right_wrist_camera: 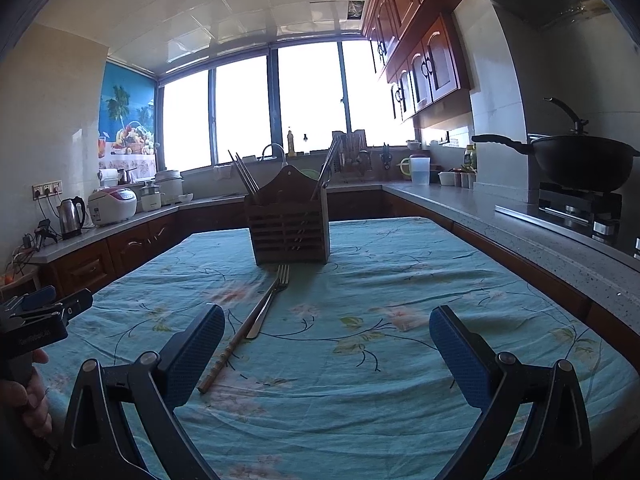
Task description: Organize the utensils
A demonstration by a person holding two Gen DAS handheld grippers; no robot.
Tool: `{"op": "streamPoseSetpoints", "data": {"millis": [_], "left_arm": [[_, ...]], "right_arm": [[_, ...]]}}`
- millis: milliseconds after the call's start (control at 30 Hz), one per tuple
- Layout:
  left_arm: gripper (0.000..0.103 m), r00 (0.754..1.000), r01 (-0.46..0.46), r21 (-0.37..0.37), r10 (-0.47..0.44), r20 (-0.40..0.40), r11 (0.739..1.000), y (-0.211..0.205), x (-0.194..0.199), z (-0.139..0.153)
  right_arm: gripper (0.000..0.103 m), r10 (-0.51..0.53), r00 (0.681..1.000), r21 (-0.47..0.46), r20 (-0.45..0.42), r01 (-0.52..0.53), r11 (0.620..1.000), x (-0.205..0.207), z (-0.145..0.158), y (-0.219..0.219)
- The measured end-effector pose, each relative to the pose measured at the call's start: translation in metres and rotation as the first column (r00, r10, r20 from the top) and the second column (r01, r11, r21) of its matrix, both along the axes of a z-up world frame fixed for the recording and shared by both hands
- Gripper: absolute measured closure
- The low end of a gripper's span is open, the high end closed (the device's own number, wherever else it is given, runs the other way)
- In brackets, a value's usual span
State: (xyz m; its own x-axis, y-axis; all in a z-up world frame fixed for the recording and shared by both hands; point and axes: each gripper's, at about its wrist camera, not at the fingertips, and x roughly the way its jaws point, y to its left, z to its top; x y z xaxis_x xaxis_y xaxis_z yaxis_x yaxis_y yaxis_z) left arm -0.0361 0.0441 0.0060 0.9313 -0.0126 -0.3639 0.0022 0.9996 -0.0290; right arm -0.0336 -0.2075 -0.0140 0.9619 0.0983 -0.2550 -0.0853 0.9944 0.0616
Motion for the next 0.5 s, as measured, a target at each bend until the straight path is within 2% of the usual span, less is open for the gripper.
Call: {"op": "streamPoseSetpoints", "data": {"millis": [500], "left_arm": [[0.001,1.000,-0.003,0.003,0.003,0.006,1.000,-0.0024,-0.0022,-0.0019]], "right_arm": [[0.000,0.009,1.000,0.016,-0.001,-0.009,1.000,-0.0005,-0.0026,-0.0006]]}}
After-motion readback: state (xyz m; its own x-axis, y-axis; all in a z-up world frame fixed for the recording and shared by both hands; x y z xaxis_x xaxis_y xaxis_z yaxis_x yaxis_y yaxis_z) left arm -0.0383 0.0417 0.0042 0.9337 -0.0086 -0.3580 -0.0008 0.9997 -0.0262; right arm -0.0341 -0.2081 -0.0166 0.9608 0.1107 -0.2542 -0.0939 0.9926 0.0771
